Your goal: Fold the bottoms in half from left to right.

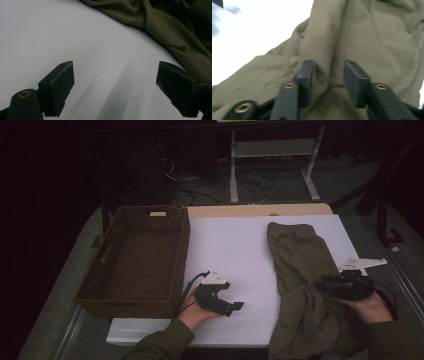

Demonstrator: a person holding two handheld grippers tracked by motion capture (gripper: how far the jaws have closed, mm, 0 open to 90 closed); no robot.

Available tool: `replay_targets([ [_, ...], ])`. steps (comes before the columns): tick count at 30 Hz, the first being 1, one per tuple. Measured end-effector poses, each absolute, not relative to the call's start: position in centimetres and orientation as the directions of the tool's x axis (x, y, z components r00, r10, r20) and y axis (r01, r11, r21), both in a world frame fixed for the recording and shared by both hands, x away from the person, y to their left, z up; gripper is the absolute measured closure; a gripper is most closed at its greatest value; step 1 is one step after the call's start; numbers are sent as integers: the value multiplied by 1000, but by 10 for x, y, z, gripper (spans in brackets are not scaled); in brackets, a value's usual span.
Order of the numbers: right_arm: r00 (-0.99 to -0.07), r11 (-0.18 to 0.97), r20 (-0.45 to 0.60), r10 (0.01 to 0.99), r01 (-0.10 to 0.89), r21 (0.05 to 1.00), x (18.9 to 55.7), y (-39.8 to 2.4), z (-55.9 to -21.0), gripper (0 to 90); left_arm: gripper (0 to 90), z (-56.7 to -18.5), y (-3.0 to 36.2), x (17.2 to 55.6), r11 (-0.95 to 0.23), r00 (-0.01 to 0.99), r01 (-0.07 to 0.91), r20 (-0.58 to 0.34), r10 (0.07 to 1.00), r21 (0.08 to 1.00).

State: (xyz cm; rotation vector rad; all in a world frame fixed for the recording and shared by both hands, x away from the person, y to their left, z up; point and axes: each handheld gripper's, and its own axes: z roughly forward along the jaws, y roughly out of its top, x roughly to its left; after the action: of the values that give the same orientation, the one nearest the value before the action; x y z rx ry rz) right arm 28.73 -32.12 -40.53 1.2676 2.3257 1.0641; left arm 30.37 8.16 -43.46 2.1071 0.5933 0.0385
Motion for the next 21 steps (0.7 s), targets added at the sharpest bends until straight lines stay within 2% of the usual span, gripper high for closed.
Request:
replay_targets([
  [1, -562, 337, 78, 823, 595, 730, 289, -322, -405, 498, 188, -433, 74, 306, -466, 889, 395, -201, 412, 792],
  [5, -554, 329, 59, 830, 573, 750, 293, -326, -402, 445, 234, -432, 56, 310, -484, 904, 371, -189, 384, 792],
  [15, -512, 302, 50, 858, 579, 758, 304, -333, -408, 406, 341, -427, 22, 323, -490, 919, 344, -179, 352, 801],
  [21, -500, 299, 48, 865, 590, 750, 306, -334, -415, 403, 456, -425, -7, 328, -493, 934, 317, -177, 310, 810],
])
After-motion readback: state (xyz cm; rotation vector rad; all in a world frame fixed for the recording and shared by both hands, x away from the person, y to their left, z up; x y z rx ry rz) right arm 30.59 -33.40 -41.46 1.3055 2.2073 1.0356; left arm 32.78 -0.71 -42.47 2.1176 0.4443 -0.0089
